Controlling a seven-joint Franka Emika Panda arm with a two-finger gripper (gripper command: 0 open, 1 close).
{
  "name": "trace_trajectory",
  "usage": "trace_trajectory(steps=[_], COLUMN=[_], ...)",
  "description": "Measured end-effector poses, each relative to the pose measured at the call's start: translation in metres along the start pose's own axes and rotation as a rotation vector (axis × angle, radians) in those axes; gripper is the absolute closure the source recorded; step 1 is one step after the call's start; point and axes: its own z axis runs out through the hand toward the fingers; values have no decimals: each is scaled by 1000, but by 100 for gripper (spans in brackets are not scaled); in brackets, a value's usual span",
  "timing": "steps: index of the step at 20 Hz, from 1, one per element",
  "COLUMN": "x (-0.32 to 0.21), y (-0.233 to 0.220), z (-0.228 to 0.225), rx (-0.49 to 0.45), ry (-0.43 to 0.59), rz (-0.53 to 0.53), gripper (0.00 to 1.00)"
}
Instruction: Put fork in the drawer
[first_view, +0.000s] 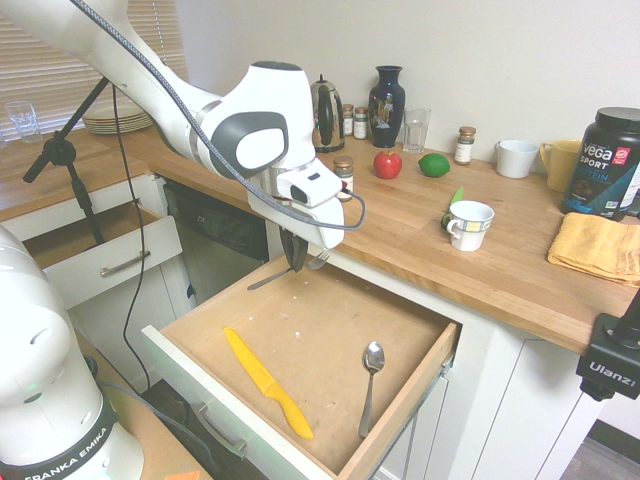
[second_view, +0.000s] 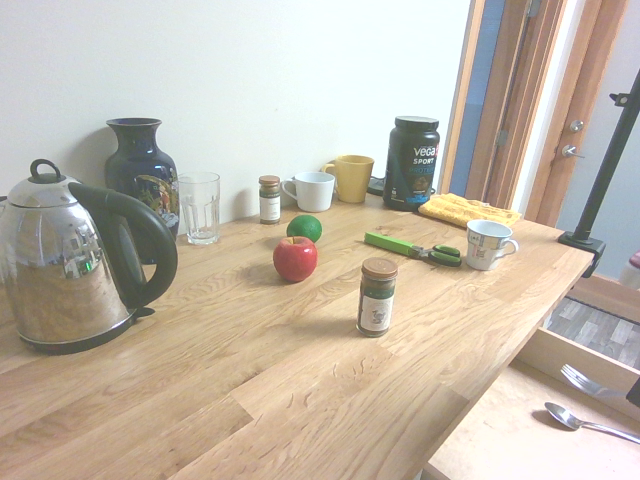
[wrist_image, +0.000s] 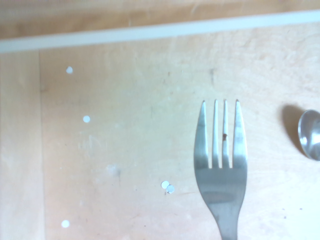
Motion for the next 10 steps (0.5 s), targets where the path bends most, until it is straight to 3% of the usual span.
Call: trace_trajectory(steps=[10], x=[2], y=[-1], z=[91], rx=[-53], ry=[4], rz=[-9], gripper=[100])
